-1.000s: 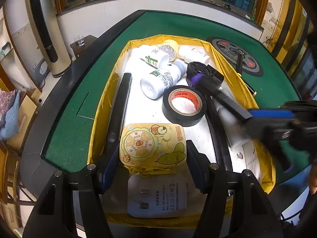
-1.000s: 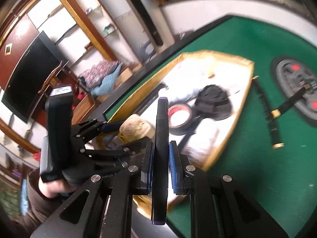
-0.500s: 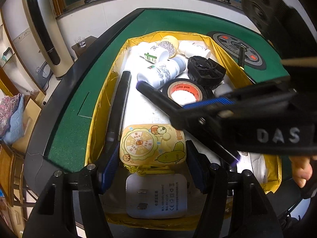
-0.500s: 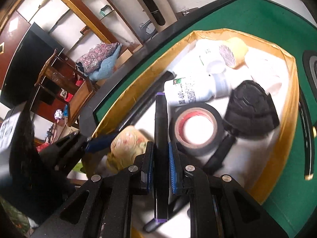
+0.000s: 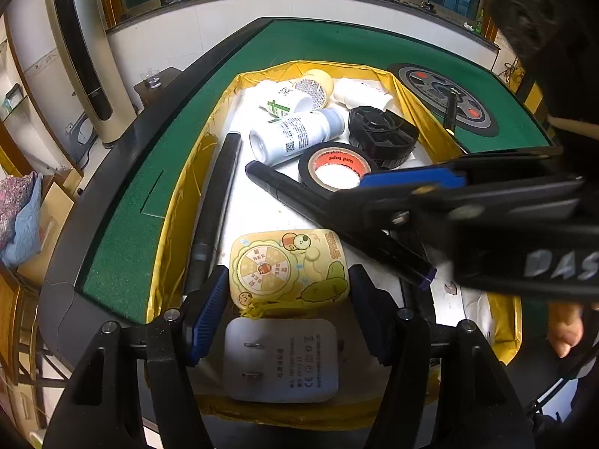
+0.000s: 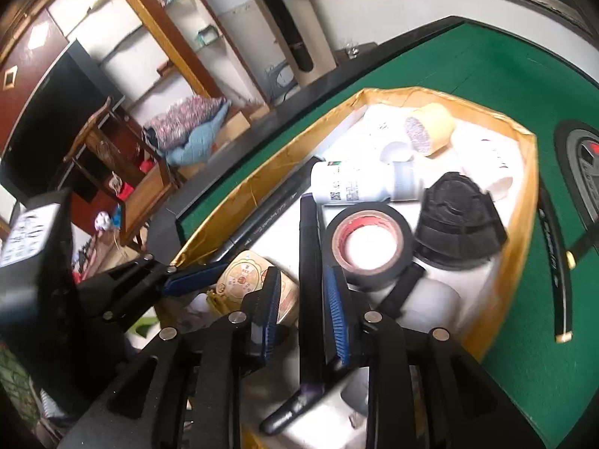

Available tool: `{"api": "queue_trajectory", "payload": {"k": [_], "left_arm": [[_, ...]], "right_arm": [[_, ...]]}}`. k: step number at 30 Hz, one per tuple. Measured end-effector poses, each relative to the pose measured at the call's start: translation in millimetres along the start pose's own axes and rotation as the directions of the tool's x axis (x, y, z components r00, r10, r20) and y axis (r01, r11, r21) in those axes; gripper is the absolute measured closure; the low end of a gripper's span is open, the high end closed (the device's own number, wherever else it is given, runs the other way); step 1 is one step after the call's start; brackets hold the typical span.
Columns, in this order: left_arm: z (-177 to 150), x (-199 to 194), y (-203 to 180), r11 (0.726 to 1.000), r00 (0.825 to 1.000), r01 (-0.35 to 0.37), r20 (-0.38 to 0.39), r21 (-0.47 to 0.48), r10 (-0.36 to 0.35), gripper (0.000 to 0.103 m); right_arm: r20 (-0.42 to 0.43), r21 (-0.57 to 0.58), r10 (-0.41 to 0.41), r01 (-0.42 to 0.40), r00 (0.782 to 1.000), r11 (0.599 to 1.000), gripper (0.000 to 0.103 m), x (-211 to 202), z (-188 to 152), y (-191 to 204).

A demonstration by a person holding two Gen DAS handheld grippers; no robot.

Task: Organize rigid objects
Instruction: 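Lower and release the toy into the tray with the left tool while the right tool places the marker, then withdraw both open tools from the tray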

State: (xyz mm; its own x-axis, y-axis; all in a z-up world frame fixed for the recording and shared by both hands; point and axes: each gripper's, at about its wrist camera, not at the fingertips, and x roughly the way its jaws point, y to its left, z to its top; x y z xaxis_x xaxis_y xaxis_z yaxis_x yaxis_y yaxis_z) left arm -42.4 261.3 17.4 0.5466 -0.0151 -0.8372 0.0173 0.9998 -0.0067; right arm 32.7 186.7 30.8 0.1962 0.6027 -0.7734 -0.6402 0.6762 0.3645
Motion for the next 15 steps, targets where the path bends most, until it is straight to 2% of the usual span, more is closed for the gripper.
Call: {"api": "queue_trajectory", "payload": {"k": [2,4,6,8,10,12,15], "left_arm": [[-0.3,-0.6,-1.7,1.000,1.000,-0.009,0.002,0.000,0.009,0.039],[-1.0,-4.4,-3.5,1.000,1.000,-0.013,0.017,-0.004,0.013,0.033],[-1.4,-9.9,-5.4,1.000,0.999,-0.018,0.041,-0.010,0.018,0.025],[-1.8,-14.8,-6.6,1.000,0.998,-0.019,0.058,-0.016,0.019,0.023],[-1.9,-20.8,-8.1,1.000,0.997,-0.015,0.076,-0.025,0.017,0.022],[-2.5,-26.6,-8.9,0.999,0.996,-0.016,0.091,-0.037,0.019,0.022],[-3.9,-34.5,-10.3,0.998,0.994,-0.029,0.107,-0.054,0.034,0.021]], "right_arm": [[0.025,0.014,0.001,-0.001,1.000,1.000,0.078,-8.9,-4.0,-1.9],[0.055,0.020,-0.008,0.007,0.998,1.000,0.072,-21.1,-10.5,-4.3],[0.088,0.020,-0.027,0.025,0.996,0.999,0.060,-33.8,-15.5,-3.6],[0.114,0.020,-0.036,0.034,0.993,0.999,0.055,-42.6,-18.5,-2.1],[0.138,0.022,-0.038,0.035,0.990,0.999,0.045,-51.9,-22.2,0.2],[0.162,0.024,-0.049,0.045,0.986,0.999,0.025,-62.3,-26.8,1.7],[0.183,0.024,-0.059,0.056,0.981,0.998,0.014,-69.4,-29.4,4.5]]}}
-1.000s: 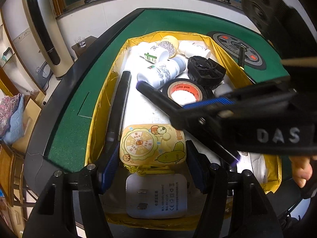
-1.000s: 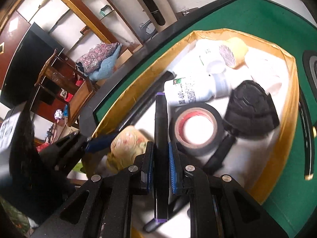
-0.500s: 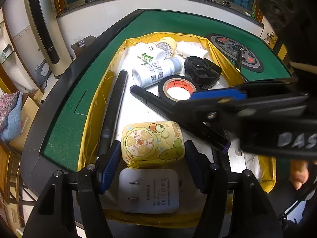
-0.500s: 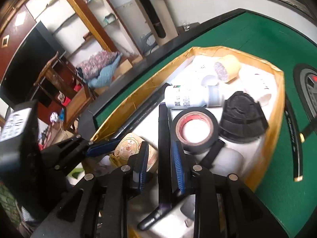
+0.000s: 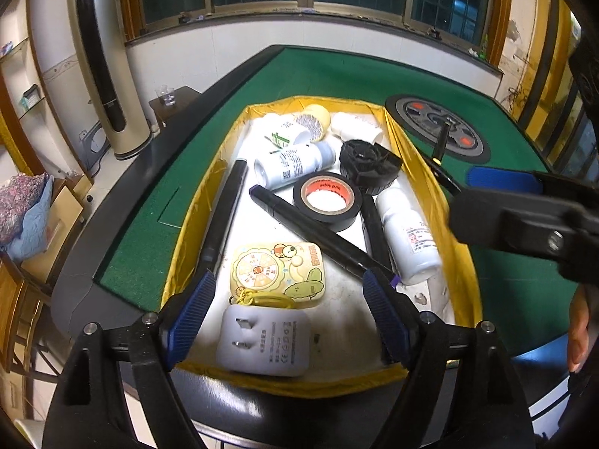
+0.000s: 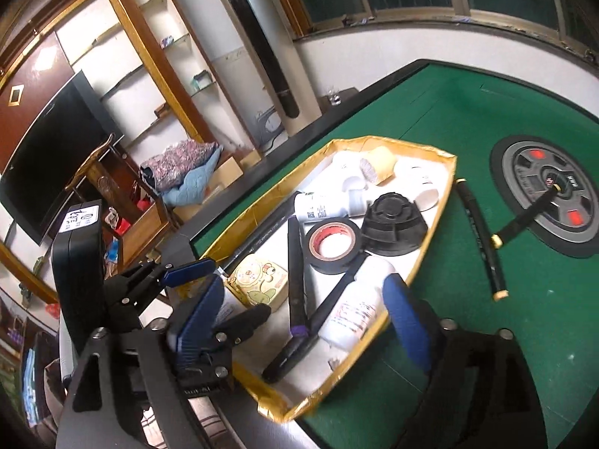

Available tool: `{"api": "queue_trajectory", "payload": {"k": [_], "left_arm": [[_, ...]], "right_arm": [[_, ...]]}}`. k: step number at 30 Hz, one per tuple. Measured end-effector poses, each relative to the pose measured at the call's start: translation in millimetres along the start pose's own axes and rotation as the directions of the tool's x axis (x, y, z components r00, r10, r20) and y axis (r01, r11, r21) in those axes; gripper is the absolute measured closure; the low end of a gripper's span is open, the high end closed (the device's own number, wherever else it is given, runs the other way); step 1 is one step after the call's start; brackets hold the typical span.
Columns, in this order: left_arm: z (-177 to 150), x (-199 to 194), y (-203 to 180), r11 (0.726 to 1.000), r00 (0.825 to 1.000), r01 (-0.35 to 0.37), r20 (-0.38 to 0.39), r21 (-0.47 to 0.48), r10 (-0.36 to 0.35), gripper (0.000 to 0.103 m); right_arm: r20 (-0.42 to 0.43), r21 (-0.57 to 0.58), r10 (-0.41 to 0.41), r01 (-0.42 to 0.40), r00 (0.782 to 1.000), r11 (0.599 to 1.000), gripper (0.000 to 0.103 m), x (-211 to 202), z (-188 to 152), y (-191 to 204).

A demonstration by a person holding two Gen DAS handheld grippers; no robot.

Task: Organize rigid objects
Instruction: 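Withdraw both open tools from the tray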

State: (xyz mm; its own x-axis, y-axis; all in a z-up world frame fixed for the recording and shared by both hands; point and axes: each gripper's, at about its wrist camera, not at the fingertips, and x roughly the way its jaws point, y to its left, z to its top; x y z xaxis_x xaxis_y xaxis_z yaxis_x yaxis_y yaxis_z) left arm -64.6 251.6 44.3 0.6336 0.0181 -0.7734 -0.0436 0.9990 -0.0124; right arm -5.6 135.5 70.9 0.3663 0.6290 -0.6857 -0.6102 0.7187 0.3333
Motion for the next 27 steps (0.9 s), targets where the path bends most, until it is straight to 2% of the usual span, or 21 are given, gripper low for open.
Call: {"api": "queue_trajectory", "payload": {"k": [6,9,12,14,19,23,27], "left_arm": [[-5.4,-15.2,-7.7,0.999,0.997,-0.053,0.050,0.005,0.053,0.021],[-7.1,-20.4,-10.3,0.994,0.992,-0.106,0.064,0.000,0.106,0.021],[-8.3,-23.9,-12.1,0.981,0.977,-0.196,0.081,-0.007,0.196,0.021],[-10.2,-26.3,-10.6,0.977,0.973,-0.214,0.090,-0.016,0.215,0.021],[-12.5,-28.6,-4.5,0.982,0.979,-0.178,0.088,-0.061,0.183,0.021],[-13.5,-27.9,-1.7,0.980,0.981,-0.176,0.068,-0.095,0.183,0.017],[-15.2,-28.3,0.4,0.979,0.984,-0.159,0.061,-0.124,0.168,0.017]], "right_arm": [[0.008,0.010,-0.043,0.043,0.999,0.999,0.001,-9.6,-11.6,-3.0],[0.004,0.016,-0.055,0.055,0.998,0.998,0.001,-12.5,-17.6,-7.5],[0.008,0.026,-0.063,0.063,0.998,0.998,0.001,-12.9,-19.4,-10.8],[0.012,0.031,-0.057,0.057,0.998,0.998,0.001,-14.1,-20.9,-11.7],[0.020,0.006,-0.045,0.044,0.999,0.999,0.001,-16.3,-21.3,-4.6],[0.017,-0.013,-0.038,0.039,0.999,0.999,0.001,-14.3,-21.5,1.9],[0.007,-0.020,-0.036,0.037,0.999,0.999,0.001,-10.5,-23.1,4.3]]}}
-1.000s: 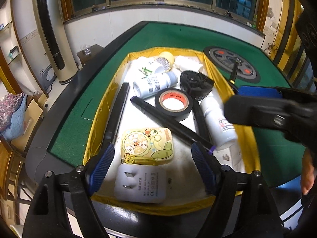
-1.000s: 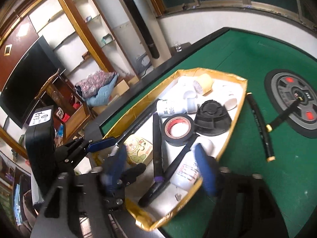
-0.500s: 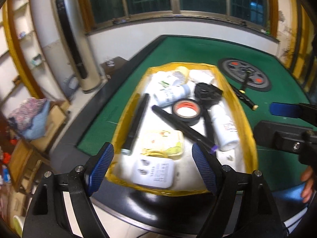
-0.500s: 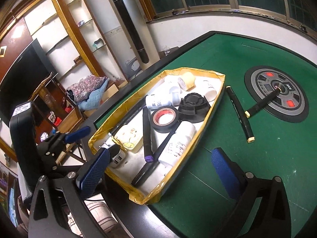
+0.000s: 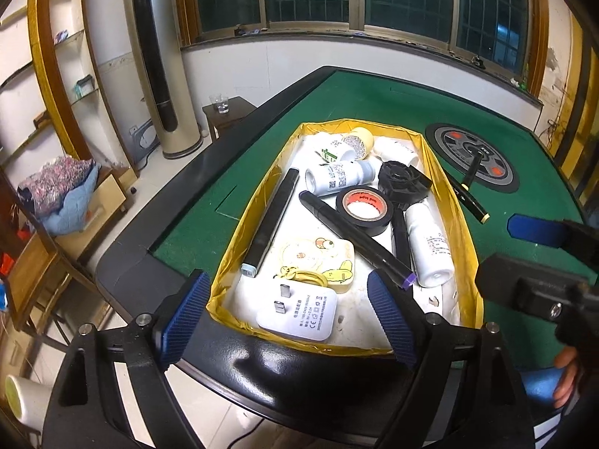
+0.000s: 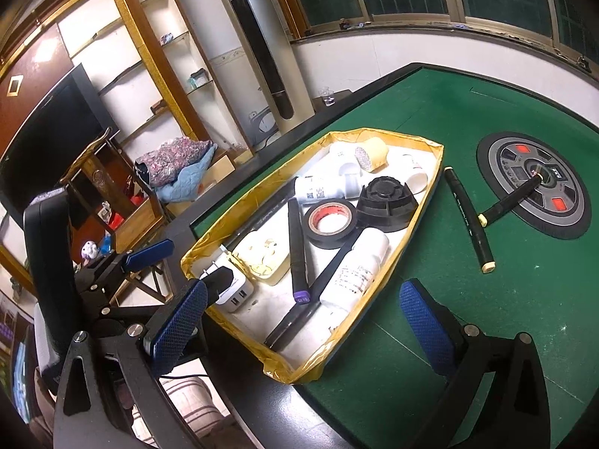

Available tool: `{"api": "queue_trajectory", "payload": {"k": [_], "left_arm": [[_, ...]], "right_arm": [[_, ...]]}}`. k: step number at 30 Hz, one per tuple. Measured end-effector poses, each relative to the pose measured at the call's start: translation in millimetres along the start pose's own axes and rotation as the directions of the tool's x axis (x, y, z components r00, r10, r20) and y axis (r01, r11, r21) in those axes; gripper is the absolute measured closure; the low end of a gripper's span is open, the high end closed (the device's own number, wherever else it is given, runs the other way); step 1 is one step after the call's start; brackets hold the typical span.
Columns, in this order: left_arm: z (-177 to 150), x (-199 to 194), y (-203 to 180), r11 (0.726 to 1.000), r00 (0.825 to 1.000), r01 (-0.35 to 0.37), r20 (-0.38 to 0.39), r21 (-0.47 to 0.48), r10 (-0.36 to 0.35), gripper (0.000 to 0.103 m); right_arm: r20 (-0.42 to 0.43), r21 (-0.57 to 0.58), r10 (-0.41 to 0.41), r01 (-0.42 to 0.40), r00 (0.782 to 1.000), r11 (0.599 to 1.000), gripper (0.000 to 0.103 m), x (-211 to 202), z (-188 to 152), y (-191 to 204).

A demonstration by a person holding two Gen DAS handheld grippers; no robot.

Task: Organize rigid objects
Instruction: 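Withdraw both open tools from the tray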

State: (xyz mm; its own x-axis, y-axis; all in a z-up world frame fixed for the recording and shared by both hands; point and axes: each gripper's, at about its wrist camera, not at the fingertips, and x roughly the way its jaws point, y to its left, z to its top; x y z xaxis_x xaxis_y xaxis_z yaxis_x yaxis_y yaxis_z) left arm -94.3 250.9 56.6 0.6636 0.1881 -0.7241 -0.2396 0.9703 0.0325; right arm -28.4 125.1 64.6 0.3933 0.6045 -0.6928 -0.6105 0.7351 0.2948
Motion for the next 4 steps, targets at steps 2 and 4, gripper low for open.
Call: {"api": "queue_trajectory", "payload": {"k": [2,4], "left_arm": [[-0.7,0.0,-1.3,1.000,1.000,-0.004,0.000,0.003,0.004,0.017],[-1.5,-0.6,-5.6,1.000,1.000,0.007,-0.002,0.014,-0.007,0.017]], "right_arm": [[-0.003,0.002,0.001,-0.001,1.000,1.000,0.001,1.1,-0.9,-0.8],[-0.001,0.006,0.002,-0.002,1.000,1.000,0.001,-0.3,-2.0,-2.7]]}}
